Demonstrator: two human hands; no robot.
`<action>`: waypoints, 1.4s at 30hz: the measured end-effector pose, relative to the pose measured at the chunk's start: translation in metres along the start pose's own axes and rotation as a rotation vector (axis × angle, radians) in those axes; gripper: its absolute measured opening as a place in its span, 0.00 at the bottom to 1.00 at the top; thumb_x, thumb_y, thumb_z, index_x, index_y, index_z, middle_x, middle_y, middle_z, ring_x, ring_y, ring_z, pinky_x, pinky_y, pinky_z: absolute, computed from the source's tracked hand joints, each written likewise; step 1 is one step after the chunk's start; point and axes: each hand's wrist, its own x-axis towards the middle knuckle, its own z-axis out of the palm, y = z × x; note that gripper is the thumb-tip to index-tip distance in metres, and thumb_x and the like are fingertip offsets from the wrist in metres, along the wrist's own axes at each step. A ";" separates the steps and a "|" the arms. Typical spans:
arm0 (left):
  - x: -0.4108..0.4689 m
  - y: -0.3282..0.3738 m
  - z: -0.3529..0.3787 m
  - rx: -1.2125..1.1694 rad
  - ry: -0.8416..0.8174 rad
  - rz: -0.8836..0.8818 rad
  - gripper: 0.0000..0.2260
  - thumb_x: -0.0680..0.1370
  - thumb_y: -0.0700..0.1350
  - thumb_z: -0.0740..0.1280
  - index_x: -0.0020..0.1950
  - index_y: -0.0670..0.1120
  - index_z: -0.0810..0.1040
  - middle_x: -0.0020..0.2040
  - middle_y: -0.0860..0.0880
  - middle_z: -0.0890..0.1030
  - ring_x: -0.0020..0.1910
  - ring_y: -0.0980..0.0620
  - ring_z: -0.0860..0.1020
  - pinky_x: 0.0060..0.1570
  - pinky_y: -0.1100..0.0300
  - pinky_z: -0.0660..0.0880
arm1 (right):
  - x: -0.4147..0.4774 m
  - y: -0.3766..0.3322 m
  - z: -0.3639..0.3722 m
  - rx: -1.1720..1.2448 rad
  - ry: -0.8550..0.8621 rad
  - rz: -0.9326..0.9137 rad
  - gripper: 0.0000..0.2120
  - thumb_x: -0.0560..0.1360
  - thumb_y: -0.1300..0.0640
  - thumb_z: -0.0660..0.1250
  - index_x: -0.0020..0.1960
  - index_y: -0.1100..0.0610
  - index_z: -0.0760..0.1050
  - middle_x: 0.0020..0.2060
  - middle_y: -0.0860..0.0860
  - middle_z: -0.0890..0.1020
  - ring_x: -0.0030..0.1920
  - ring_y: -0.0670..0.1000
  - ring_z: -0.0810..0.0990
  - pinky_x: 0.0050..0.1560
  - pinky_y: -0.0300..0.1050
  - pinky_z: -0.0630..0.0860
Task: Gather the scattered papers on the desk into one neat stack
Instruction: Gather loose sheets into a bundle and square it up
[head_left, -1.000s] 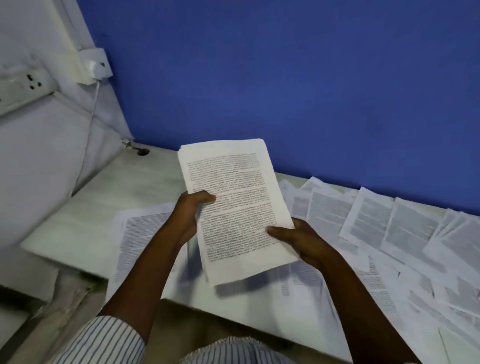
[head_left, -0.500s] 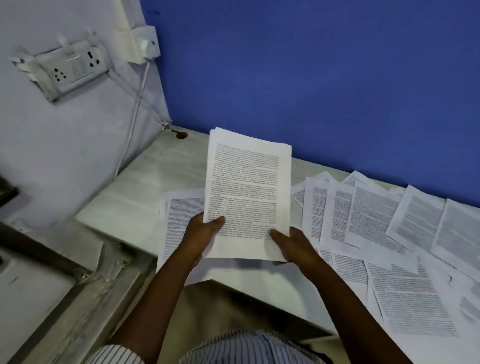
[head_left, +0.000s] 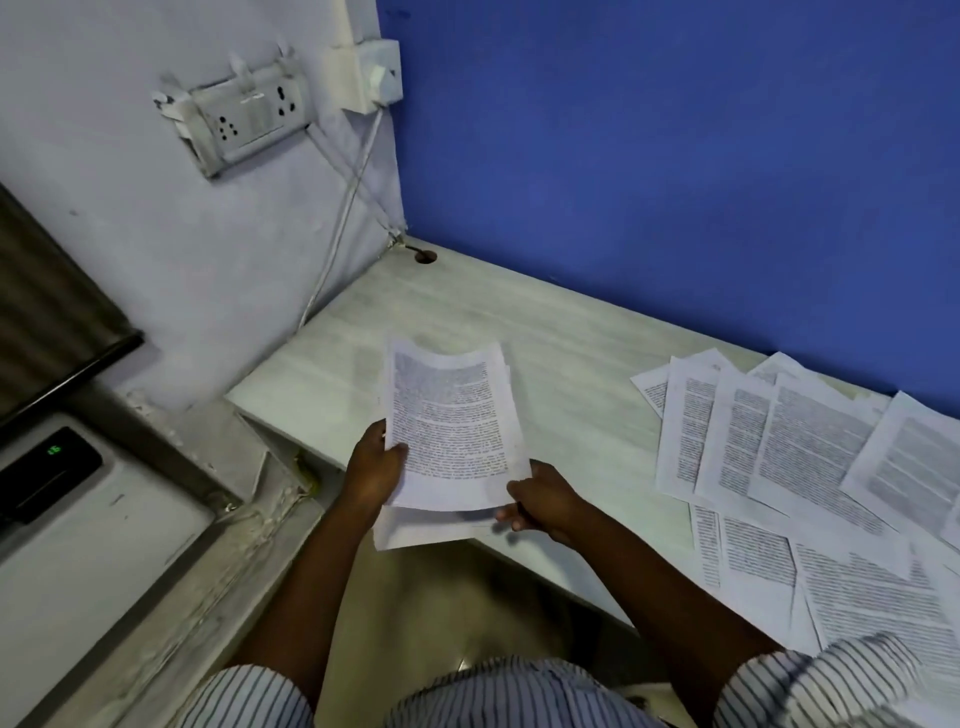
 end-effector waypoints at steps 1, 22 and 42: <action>0.004 -0.004 -0.002 0.031 -0.002 -0.035 0.19 0.80 0.36 0.63 0.72 0.43 0.71 0.67 0.43 0.77 0.63 0.43 0.77 0.66 0.47 0.73 | 0.004 0.000 0.004 0.005 0.001 0.022 0.17 0.78 0.69 0.53 0.62 0.61 0.73 0.42 0.61 0.83 0.35 0.56 0.82 0.34 0.48 0.81; -0.022 -0.009 0.130 0.212 -0.182 0.080 0.13 0.79 0.43 0.67 0.64 0.47 0.77 0.61 0.49 0.80 0.60 0.47 0.78 0.65 0.51 0.73 | -0.036 0.108 -0.098 -0.194 0.709 -0.022 0.12 0.74 0.59 0.70 0.57 0.60 0.76 0.53 0.54 0.80 0.52 0.51 0.78 0.53 0.39 0.69; 0.001 0.052 0.360 0.466 -0.492 0.001 0.29 0.75 0.48 0.72 0.72 0.42 0.65 0.59 0.46 0.78 0.61 0.45 0.76 0.60 0.58 0.70 | 0.001 0.104 -0.298 -0.574 0.927 0.216 0.33 0.73 0.41 0.69 0.69 0.59 0.64 0.66 0.56 0.70 0.67 0.58 0.68 0.62 0.57 0.71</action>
